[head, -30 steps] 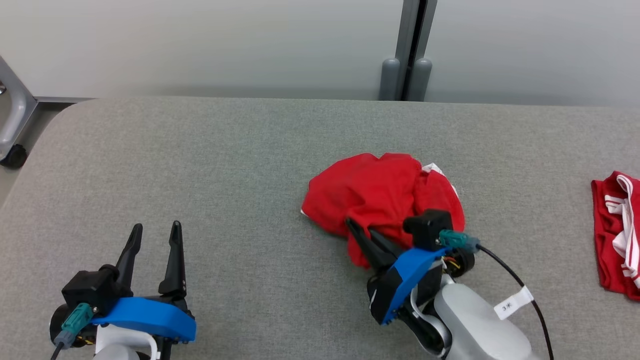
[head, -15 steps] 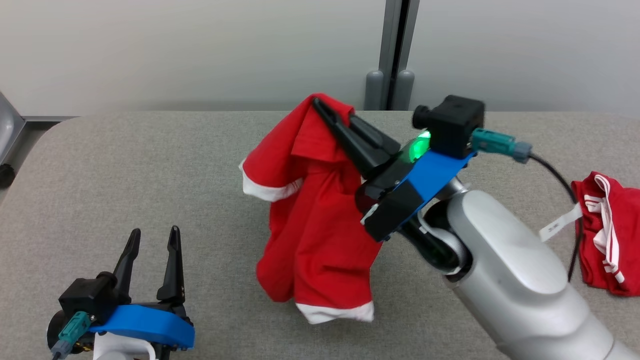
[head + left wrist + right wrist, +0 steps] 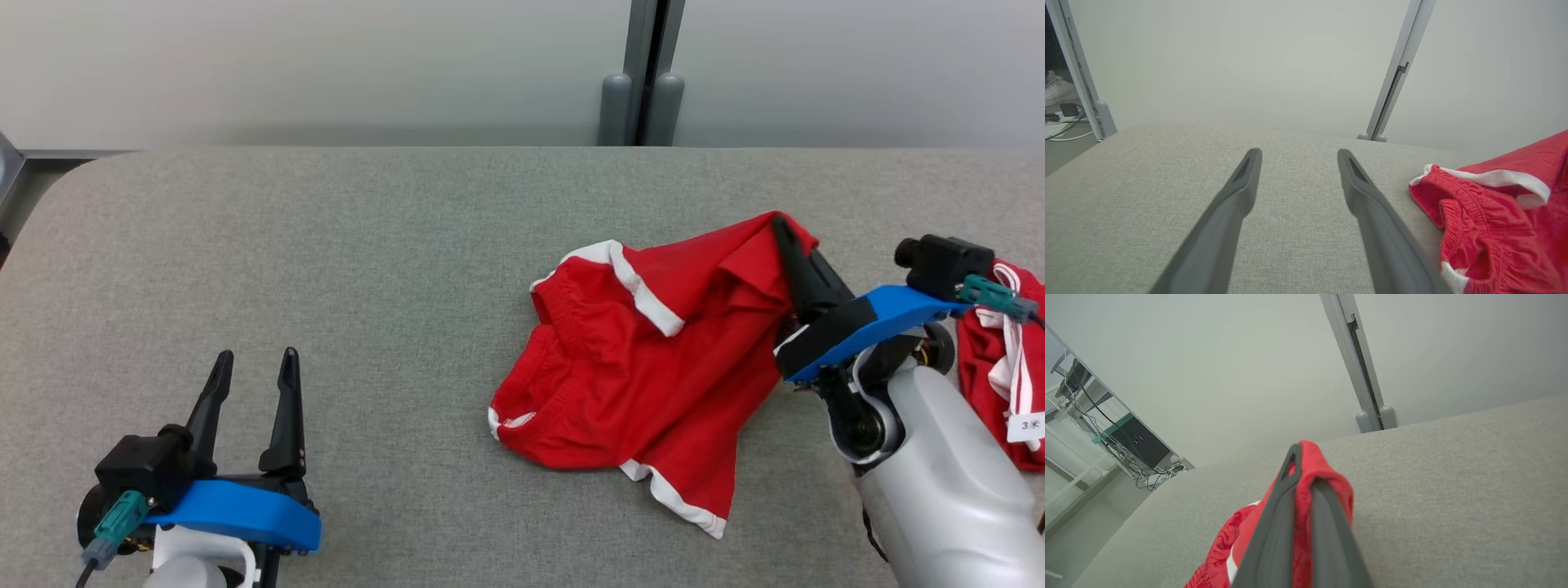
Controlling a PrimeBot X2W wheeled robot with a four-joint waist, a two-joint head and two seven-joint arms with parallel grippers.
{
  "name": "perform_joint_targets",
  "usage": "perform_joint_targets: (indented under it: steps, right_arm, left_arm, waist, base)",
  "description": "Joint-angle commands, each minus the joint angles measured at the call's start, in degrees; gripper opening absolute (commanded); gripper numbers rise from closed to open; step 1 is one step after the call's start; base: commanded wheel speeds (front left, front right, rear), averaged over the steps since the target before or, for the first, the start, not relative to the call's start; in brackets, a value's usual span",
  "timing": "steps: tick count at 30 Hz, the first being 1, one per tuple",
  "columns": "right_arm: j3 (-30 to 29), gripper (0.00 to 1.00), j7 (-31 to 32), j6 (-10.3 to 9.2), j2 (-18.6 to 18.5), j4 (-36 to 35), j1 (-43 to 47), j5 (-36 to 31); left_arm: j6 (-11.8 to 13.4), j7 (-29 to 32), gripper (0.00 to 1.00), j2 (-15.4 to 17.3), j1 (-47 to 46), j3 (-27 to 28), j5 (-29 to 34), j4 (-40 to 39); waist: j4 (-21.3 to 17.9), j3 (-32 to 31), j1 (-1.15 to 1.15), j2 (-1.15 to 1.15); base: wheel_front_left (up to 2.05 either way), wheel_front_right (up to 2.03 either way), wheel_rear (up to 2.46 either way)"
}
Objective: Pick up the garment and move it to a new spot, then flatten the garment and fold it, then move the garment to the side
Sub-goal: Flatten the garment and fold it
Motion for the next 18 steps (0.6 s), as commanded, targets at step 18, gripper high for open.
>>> perform_joint_targets:
  steps: [18]
  right_arm:
    - [-1.28, 1.00, 8.29, 0.05, 0.08, 11.05, -0.75, 0.83]
  left_arm:
    - [-0.65, -0.47, 1.00, -0.71, -0.79, -0.41, -0.02, 2.47]
  waist:
    - [-1.17, -1.18, 0.00, 0.00]
  base:
    - [0.00, 0.00, 0.00]
